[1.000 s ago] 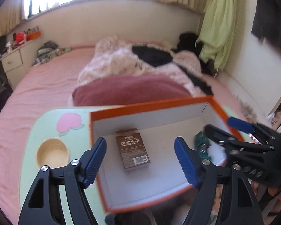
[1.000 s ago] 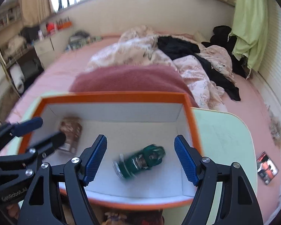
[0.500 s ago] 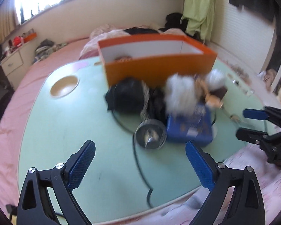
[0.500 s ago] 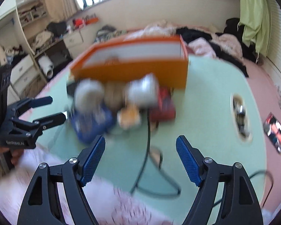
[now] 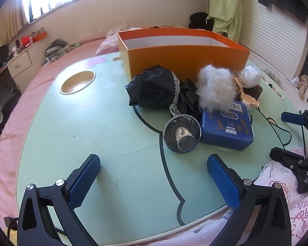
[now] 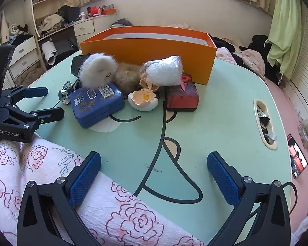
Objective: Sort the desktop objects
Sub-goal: 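Withdraw both grippers from the orange box back over the table, then grasp the silver metal cup with the left gripper while the right gripper grasps the plastic bag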
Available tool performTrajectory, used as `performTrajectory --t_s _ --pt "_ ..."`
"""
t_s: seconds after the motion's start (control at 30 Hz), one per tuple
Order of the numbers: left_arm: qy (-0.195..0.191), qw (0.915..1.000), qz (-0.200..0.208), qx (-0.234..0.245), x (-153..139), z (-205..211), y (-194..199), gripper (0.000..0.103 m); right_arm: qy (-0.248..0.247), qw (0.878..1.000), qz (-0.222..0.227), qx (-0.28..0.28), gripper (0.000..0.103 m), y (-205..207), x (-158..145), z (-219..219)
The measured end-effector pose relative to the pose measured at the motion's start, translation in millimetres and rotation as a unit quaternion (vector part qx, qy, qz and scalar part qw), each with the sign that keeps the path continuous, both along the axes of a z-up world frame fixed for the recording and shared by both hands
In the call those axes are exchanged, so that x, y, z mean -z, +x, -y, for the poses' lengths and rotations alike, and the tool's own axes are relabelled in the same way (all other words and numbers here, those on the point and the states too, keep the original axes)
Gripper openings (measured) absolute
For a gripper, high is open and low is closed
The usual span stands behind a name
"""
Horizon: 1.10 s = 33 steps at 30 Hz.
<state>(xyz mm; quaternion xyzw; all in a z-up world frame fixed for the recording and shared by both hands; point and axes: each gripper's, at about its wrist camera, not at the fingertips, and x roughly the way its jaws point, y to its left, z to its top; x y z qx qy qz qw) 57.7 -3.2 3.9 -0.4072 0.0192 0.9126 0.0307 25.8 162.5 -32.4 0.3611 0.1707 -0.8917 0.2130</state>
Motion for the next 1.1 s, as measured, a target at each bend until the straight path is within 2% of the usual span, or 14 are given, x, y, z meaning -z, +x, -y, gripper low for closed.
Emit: performTrajectory --t_s 0.8,0.97,1.03,1.1 --pt "0.000 1.0000 -0.001 0.000 -2 -1 -2 0.103 -0.008 1.000 -0.012 -0.014 0.103 1 0 -4" --pt "0.000 1.0000 -0.001 0.000 -2 -1 -1 0.103 -0.042 0.999 -0.010 -0.011 0.103 -7 -12 -6" --pt "0.000 1.0000 -0.001 0.000 -2 -1 -1 0.103 -0.070 0.997 -0.011 -0.004 0.097 -14 -21 -7" --pt "0.000 1.0000 -0.001 0.000 -2 -1 -1 0.103 -0.094 0.995 -0.007 0.010 0.082 -22 -27 -9"
